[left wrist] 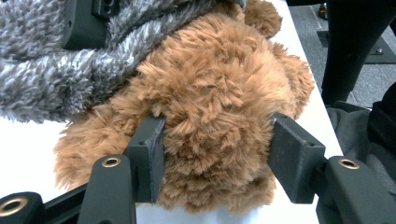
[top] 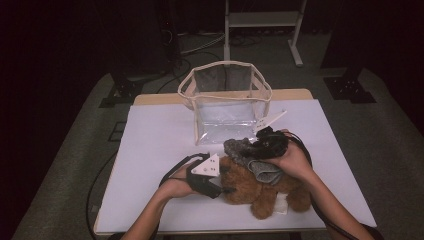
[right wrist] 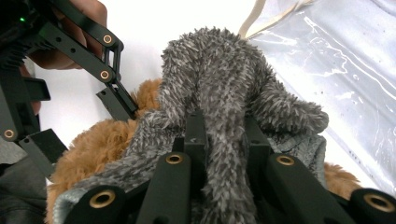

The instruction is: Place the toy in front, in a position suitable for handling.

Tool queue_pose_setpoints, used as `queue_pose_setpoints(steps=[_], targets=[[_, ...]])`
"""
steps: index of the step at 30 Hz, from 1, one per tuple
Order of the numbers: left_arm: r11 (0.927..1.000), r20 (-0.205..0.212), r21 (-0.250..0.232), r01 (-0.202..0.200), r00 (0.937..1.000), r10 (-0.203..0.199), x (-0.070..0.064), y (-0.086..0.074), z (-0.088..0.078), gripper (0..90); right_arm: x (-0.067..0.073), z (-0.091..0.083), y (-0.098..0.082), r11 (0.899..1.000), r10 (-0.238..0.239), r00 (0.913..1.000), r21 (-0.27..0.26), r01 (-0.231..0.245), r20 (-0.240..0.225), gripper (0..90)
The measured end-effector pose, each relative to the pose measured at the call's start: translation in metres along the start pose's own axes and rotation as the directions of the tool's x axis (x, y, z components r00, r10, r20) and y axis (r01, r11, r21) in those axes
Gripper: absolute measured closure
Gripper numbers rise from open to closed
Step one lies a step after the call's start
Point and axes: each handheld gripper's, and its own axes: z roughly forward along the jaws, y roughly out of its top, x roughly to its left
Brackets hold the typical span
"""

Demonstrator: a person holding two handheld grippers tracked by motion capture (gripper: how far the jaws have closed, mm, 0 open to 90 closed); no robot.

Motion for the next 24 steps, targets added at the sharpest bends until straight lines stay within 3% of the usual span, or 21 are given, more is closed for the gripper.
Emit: queue_pose_setpoints(steps=[10,14,20,24], targets=[[0.9999,-0.003,0.013,-0.003,1.0,0.003,0.0,0.0,-0.001,41.0,0.01,0.02,0.015,0.999,-0.028,0.9994,0.015,0.028,-0.022,76.4],[1.0,-0.013,0.007,0.005,0.9999,-0.005,0.002,-0.002,-0.001,40.5,0.006,0.008,0.006,1.0,-0.019,0.9998,0.0,0.019,-0.002,77.0],[0.9989,-0.056,-0.01,0.046,0.9974,-0.046,0.007,-0.003,-0.001,40.2,0.017,-0.023,-0.021,0.997,0.002,1.0,-0.073,-0.003,-0.007,77.5],[0.9938,-0.113,-0.039,0.105,0.9876,-0.108,0.014,-0.004,0.0,39.7,0.031,-0.037,-0.037,0.994,-0.009,0.9999,-0.105,0.008,-0.006,77.5]])
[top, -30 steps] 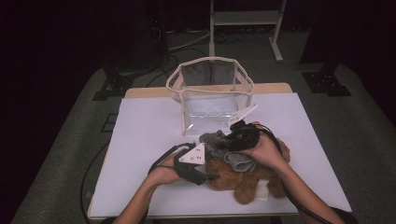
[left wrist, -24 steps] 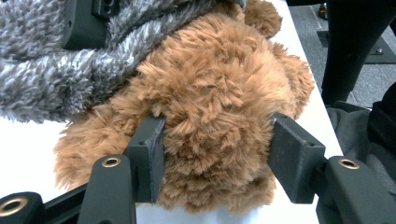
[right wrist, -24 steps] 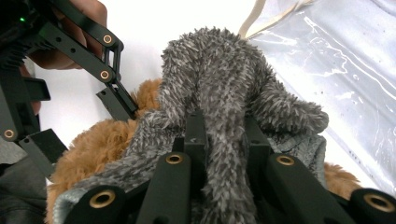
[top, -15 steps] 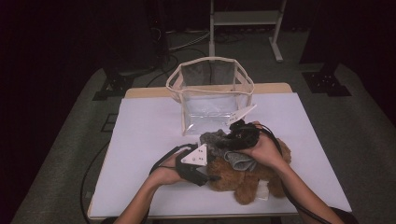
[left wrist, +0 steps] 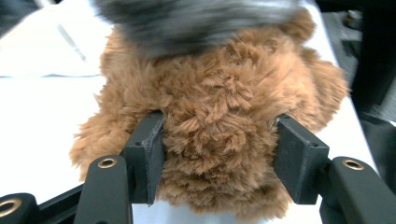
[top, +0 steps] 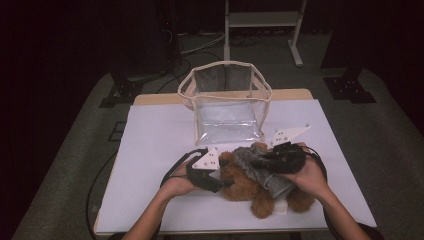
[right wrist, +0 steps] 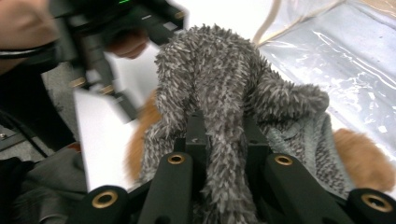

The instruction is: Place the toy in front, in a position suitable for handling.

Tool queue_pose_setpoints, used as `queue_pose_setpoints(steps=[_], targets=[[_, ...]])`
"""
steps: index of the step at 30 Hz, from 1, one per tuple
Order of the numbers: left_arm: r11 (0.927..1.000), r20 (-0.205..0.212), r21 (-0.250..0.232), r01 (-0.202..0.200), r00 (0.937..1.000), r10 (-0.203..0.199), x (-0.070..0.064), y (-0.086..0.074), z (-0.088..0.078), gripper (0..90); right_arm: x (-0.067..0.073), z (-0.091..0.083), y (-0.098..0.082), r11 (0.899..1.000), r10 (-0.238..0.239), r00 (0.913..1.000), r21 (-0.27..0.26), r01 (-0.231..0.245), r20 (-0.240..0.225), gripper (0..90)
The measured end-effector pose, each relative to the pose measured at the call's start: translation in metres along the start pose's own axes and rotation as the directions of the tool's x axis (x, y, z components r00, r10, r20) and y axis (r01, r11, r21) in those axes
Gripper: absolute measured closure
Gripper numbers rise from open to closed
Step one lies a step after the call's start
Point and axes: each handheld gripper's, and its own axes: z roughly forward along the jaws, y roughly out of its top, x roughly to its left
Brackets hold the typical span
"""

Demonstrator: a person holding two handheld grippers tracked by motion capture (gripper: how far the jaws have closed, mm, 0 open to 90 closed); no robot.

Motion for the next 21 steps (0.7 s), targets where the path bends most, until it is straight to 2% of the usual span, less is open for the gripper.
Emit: queue_pose_setpoints(steps=[3,7,11,14,18,21], targets=[[0.9993,-0.008,-0.014,0.035,0.9993,-0.035,0.004,-0.002,0.0,38.3,0.004,0.0,-0.004,1.0,-0.014,0.9997,-0.008,0.014,0.018,77.3],[0.9996,-0.018,-0.016,0.022,0.9996,-0.022,0.006,0.0,-0.008,39.1,-0.009,0.007,-0.002,1.0,0.01,0.9996,-0.021,-0.01,0.025,77.3],[1.0,0.001,-0.008,0.003,1.0,-0.003,0.006,0.001,-0.013,38.7,-0.024,0.015,0.006,0.999,0.037,0.9985,-0.031,-0.036,0.04,77.3],[0.9999,-0.032,0.014,-0.001,0.9995,0.001,0.006,-0.001,-0.009,39.0,-0.029,0.02,0.014,0.999,0.03,0.9979,-0.025,-0.028,0.057,77.3],[0.9999,-0.061,0.006,0.009,0.9981,-0.008,0.008,-0.003,-0.006,43.4,-0.025,0.023,0.02,1.0,0.011,0.9981,-0.017,-0.01,0.06,77.5],[0.9997,-0.097,-0.012,0.022,0.995,-0.023,0.01,-0.001,-0.004,43.9,-0.012,0.024,0.024,0.999,-0.023,0.9992,-0.027,0.024,0.033,77.6]])
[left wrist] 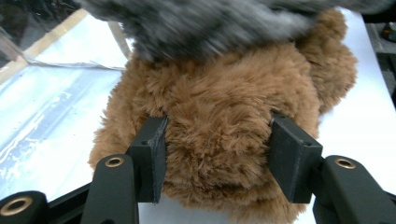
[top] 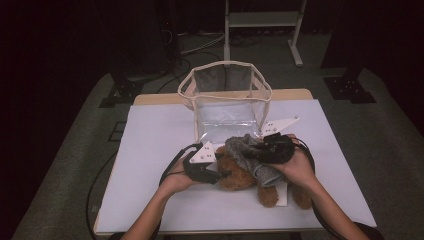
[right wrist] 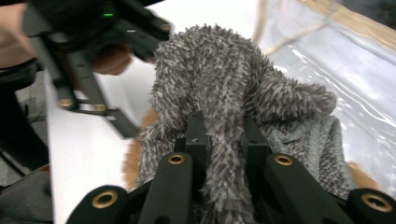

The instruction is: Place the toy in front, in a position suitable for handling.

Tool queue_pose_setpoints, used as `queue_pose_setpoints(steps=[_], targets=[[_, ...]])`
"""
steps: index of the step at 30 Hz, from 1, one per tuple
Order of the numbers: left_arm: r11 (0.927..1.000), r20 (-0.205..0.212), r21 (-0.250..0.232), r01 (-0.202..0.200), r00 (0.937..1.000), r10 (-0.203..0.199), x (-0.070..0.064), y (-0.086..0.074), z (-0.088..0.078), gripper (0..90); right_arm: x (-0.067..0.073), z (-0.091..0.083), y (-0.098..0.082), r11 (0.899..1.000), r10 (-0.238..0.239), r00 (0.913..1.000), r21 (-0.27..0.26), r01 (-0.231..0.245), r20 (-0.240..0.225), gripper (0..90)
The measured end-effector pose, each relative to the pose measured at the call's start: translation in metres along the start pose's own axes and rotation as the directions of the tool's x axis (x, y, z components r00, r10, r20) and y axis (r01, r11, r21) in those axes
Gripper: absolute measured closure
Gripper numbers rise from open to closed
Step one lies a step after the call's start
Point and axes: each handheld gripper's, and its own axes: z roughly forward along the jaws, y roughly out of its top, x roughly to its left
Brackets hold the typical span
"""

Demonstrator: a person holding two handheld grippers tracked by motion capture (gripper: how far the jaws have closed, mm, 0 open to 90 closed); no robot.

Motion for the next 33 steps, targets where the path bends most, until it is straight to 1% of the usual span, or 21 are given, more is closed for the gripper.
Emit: queue_pose_setpoints(steps=[2,3,5,6,8,9,10,12,14,15,16,17,18,20,21,22,24,27,28,30,33], targets=[[0.9999,-0.016,-0.003,0.011,0.9998,-0.011,0.001,0.001,0.0,43.8,0.007,0.002,0.0,1.0,-0.011,0.9997,0.001,0.011,-0.024,77.5],[0.9998,-0.026,-0.005,0.019,0.9995,-0.019,0.002,0.001,0.0,43.7,0.01,0.003,0.0,1.0,-0.02,0.9995,0.006,0.021,-0.026,77.5],[0.9996,-0.023,-0.008,0.028,0.9993,-0.028,0.002,0.0,0.0,43.2,0.014,0.004,-0.002,0.999,-0.034,0.9991,0.013,0.035,-0.023,77.5],[0.9995,-0.017,-0.009,0.03,0.9994,-0.03,0.002,0.0,0.0,43.0,0.013,0.003,-0.004,0.999,-0.032,0.9993,0.015,0.033,-0.021,77.5],[0.9996,-0.01,-0.005,0.028,0.9996,-0.028,0.003,0.0,-0.001,42.4,0.009,0.001,-0.007,1.0,-0.026,0.9996,0.017,0.026,-0.014,77.5],[0.9997,0.013,-0.002,0.025,0.9996,-0.025,0.002,0.001,-0.002,41.7,0.006,-0.001,-0.008,1.0,-0.02,0.9998,0.018,0.02,-0.005,77.5],[0.9999,0.023,-0.001,0.014,0.9996,-0.014,0.001,0.002,-0.003,41.4,0.004,-0.002,-0.008,1.0,-0.019,0.9998,0.017,0.019,0.001,77.5],[1.0,0.038,0.004,0.004,0.9993,-0.004,0.0,0.002,-0.004,40.1,-0.003,-0.005,-0.009,1.0,-0.015,0.9993,0.018,0.014,0.033,77.5],[1.0,0.044,0.009,-0.001,0.9991,0.001,0.0,0.002,-0.003,39.6,-0.009,-0.006,-0.009,1.0,0.004,0.9991,0.01,-0.004,0.042,77.5],[1.0,0.039,0.009,-0.002,0.9992,0.002,0.0,0.002,-0.003,39.9,-0.01,-0.006,-0.009,1.0,0.008,0.999,0.01,-0.008,0.043,77.6],[1.0,0.039,0.009,-0.002,0.9992,0.002,0.0,0.002,-0.003,41.0,-0.01,-0.006,-0.009,1.0,0.011,0.9992,0.007,-0.011,0.04,77.6],[1.0,0.029,0.006,0.0,0.9996,0.0,0.0,0.002,-0.002,42.4,-0.009,-0.005,-0.009,1.0,0.009,0.9992,0.004,-0.009,0.04,77.6],[1.0,0.015,-0.004,0.007,0.9999,-0.007,0.001,0.002,-0.001,43.1,-0.006,-0.004,-0.009,1.0,0.003,0.9993,0.002,-0.003,0.036,77.6],[0.9999,0.004,-0.01,0.014,0.9999,-0.014,0.001,0.003,0.0,43.7,-0.001,-0.002,-0.007,1.0,-0.007,0.9996,-0.004,0.007,0.026,77.6],[0.9998,0.002,-0.013,0.016,0.9999,-0.016,0.001,0.003,0.0,43.9,0.002,-0.001,-0.007,1.0,-0.004,1.0,-0.013,0.004,0.002,77.6],[0.9998,0.001,-0.012,0.016,0.9999,-0.016,0.001,0.003,0.0,43.9,0.005,0.001,-0.007,1.0,-0.011,0.9997,-0.021,0.01,-0.022,77.6],[0.9999,0.0,-0.006,0.011,0.9999,-0.011,0.001,0.003,0.0,43.6,0.012,0.005,-0.007,0.999,-0.03,0.9991,-0.014,0.029,-0.03,77.5],[0.9998,0.004,-0.01,0.018,0.9998,-0.018,0.001,0.003,-0.001,43.2,0.016,0.006,-0.011,0.999,-0.033,0.9983,-0.015,0.032,-0.048,77.5],[0.9998,0.014,-0.01,0.018,0.9998,-0.018,0.0,0.002,-0.001,43.1,0.016,0.004,-0.014,1.0,-0.028,0.9983,-0.014,0.028,-0.05,77.5],[0.9998,0.02,-0.009,0.02,0.9996,-0.019,0.0,0.002,-0.001,43.2,0.014,-0.002,-0.017,1.0,-0.026,0.999,-0.012,0.026,-0.035,77.4],[1.0,0.038,0.004,0.008,0.9992,-0.009,0.0,0.002,0.0,43.1,0.004,-0.014,-0.02,1.0,-0.01,0.9999,-0.009,0.01,0.013,77.3]])
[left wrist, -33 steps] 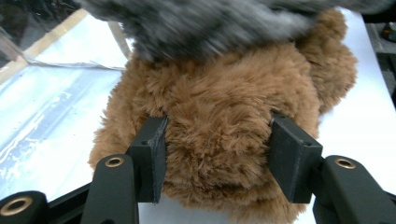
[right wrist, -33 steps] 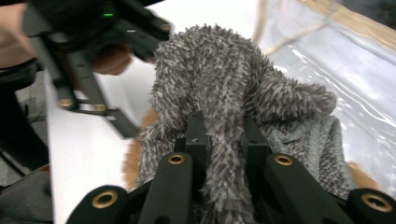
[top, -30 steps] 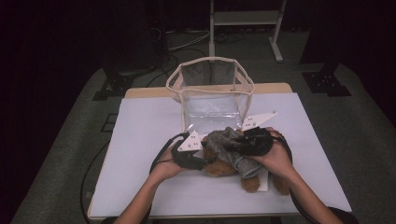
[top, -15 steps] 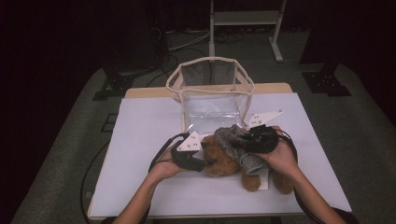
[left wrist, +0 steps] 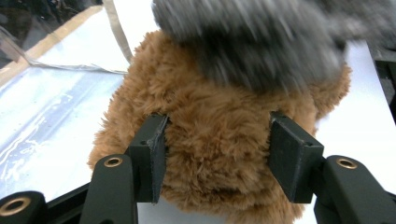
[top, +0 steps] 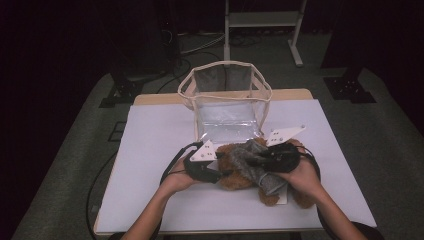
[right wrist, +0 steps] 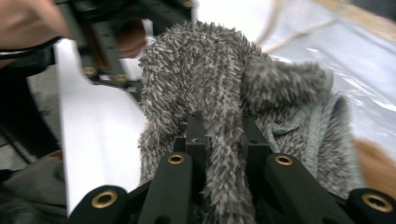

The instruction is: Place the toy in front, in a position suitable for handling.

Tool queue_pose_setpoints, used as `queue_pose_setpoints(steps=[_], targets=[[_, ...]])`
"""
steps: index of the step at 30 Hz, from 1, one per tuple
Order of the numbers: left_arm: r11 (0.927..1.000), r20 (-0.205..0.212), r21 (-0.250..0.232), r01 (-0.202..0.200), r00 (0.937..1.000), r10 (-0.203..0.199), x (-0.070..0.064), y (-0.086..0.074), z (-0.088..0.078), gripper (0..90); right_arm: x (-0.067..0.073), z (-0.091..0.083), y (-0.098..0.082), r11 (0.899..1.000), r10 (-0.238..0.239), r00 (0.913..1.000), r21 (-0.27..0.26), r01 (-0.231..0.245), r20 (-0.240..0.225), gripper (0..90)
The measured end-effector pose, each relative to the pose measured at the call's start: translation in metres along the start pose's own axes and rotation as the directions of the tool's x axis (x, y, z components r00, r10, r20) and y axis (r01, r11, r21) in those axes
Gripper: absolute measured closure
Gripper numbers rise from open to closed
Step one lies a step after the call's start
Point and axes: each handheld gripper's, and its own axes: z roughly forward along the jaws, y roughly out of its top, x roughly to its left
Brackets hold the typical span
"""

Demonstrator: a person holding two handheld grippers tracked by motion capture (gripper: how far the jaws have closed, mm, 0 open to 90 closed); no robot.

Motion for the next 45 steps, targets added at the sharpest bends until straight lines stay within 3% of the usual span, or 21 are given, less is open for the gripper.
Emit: queue_pose_setpoints(steps=[7,9,12,14,17,20,27,29,32,37,41,45], targets=[[0.9996,0.015,0.023,-0.014,0.9998,0.014,0.0,0.0,-0.001,42.1,-0.025,-0.019,0.0,1.0,0.03,0.9934,0.0,-0.03,0.111,77.1],[0.9998,0.018,0.019,-0.007,0.9998,0.007,0.0,0.002,-0.002,40.4,-0.027,-0.018,-0.001,0.999,0.047,0.9944,0.003,-0.047,0.095,77.0],[1.0,0.015,-0.001,-0.005,0.9999,0.005,-0.002,0.006,-0.003,35.4,-0.019,-0.011,-0.005,0.999,0.035,0.9969,0.024,-0.037,0.071,76.9],[0.9996,0.006,-0.019,-0.022,0.9997,0.022,-0.004,0.01,-0.001,29.6,-0.011,-0.008,-0.007,0.999,0.032,0.9986,0.017,-0.033,0.043,77.0],[0.9989,0.02,-0.012,-0.045,0.9988,0.045,-0.009,0.015,0.002,29.0,-0.002,-0.008,-0.01,1.0,0.03,0.9995,0.009,-0.03,-0.001,76.9],[0.9986,0.032,-0.005,-0.052,0.9981,0.052,-0.012,0.014,0.005,32.6,-0.003,-0.014,-0.009,1.0,0.024,0.9997,0.007,-0.024,0.008,76.9],[0.9977,0.049,0.016,-0.066,0.9967,0.066,-0.014,0.012,0.006,36.6,-0.024,-0.03,0.001,0.999,0.046,0.9948,-0.004,-0.046,0.091,76.7],[0.9971,0.054,0.02,-0.074,0.9959,0.072,-0.015,0.012,0.005,36.9,-0.031,-0.03,0.002,0.998,0.056,0.9938,0.005,-0.057,0.096,76.6],[0.9965,0.055,0.027,-0.079,0.9955,0.078,-0.015,0.013,0.004,36.8,-0.033,-0.025,-0.001,0.998,0.061,0.9945,0.028,-0.064,0.085,76.7],[0.9981,0.041,0.009,-0.061,0.9973,0.061,-0.012,0.021,0.001,31.9,-0.019,-0.018,-0.01,0.998,0.054,0.9973,0.03,-0.056,0.049,77.0],[0.9977,0.066,0.023,-0.064,0.9959,0.062,-0.015,0.023,0.009,29.1,-0.008,-0.019,-0.013,0.999,0.042,0.999,0.028,-0.043,0.011,77.0],[0.9968,0.082,0.036,-0.072,0.9943,0.068,-0.017,0.022,0.01,33.0,-0.009,-0.026,-0.014,0.999,0.047,0.9988,0.016,-0.048,0.008,76.9]])
